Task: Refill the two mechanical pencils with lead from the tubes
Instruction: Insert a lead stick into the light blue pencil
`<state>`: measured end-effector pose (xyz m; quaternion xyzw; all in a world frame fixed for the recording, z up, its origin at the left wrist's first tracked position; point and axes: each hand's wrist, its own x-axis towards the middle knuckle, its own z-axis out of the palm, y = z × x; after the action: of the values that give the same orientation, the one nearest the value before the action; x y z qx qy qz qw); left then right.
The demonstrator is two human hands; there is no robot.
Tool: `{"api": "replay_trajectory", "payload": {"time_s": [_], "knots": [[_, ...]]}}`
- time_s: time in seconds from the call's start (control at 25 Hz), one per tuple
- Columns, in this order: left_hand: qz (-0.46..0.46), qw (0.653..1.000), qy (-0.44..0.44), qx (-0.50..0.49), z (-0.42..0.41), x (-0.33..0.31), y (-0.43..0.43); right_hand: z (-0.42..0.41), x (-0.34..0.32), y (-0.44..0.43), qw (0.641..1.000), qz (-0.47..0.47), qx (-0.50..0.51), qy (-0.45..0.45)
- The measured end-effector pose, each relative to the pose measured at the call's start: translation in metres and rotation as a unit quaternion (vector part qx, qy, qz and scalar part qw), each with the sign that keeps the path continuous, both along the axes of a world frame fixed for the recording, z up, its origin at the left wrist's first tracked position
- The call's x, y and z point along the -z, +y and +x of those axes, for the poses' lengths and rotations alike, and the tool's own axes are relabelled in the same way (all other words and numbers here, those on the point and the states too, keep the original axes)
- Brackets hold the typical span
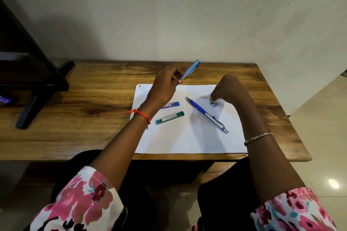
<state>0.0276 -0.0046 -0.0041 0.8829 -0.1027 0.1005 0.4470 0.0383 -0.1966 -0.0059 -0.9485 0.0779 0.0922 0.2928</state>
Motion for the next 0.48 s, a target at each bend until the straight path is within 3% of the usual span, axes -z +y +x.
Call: {"api": "replay_trajectory", "payload": {"time_s": [0.48], "knots": [[0.005,1.000,0.000,-0.002,0.0007,0.0006,-0.0006,0.0026,-0.0004,0.0066,0.999,-0.017,-0.016,-0.023]]}}
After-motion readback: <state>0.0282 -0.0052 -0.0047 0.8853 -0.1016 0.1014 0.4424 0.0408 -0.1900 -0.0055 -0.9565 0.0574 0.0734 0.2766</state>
